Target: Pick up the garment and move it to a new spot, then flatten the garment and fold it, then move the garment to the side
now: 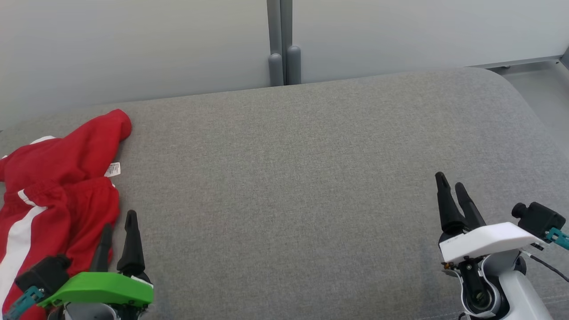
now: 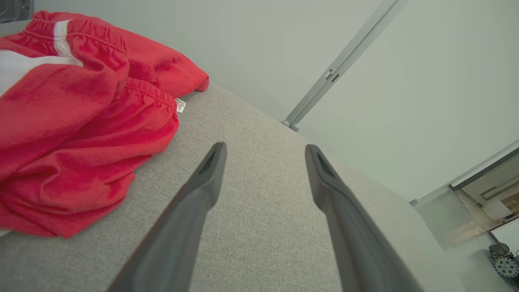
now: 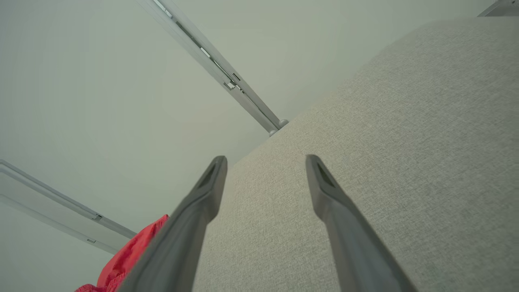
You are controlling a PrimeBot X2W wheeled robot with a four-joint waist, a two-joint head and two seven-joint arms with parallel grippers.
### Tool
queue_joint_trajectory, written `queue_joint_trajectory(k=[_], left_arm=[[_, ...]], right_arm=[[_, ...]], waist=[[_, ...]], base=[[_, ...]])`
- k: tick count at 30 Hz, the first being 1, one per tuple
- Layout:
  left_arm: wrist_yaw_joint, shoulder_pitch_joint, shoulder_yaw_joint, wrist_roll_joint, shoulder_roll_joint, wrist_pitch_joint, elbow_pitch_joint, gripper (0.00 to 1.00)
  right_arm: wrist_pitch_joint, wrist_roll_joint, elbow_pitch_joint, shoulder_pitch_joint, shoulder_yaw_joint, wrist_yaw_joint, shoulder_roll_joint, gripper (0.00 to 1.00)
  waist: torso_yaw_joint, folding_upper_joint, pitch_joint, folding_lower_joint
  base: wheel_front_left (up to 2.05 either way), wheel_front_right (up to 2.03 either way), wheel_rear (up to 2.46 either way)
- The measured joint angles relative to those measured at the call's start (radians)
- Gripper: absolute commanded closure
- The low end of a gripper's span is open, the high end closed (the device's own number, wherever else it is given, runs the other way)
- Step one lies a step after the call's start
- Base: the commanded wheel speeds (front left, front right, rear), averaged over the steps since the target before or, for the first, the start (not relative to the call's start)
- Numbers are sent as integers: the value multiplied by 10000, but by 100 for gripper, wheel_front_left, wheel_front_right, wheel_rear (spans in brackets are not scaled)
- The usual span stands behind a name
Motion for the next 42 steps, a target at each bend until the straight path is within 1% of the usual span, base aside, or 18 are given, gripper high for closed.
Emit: queue_joint_trajectory(k=[6, 7, 17, 20, 33, 40, 42], left_arm=[[98, 164, -13, 911, -2, -207, -128, 0], [100, 206, -27, 1074, -2, -265, -138, 0], [276, 465, -134, 2537, -6, -593, -186, 0], [318, 595, -196, 2913, -6, -658, -186, 0], [522, 904, -330, 4541, -6, -1095, -203, 0], [541, 1053, -431, 5356, -6, -1319, -268, 0], [619, 1059, -468, 5636, -4, -1409, -309, 0]], right_arm=[[-169, -917, 138, 149, 253, -33, -31, 0], [-213, -1104, 146, 150, 282, -98, -31, 0], [-546, -2562, 192, 148, 621, -104, -35, 0], [-635, -3016, 215, 148, 736, -190, -36, 0], [-1064, -4966, 330, 146, 1221, -198, -65, 0], [-1264, -5944, 349, 143, 1450, -201, -79, 0], [-1350, -6232, 347, 143, 1507, -201, -79, 0]], waist=[[-14, 0, -25, 0], [-15, 0, -29, 0], [-25, 0, -61, 0], [-30, 0, -70, 0], [-41, 0, -99, 0], [-51, 0, -108, 0], [-56, 0, -109, 0]], base=[[0, 0, 0], [0, 0, 0], [0, 0, 0], [0, 0, 0], [0, 0, 0], [0, 0, 0], [0, 0, 0]])
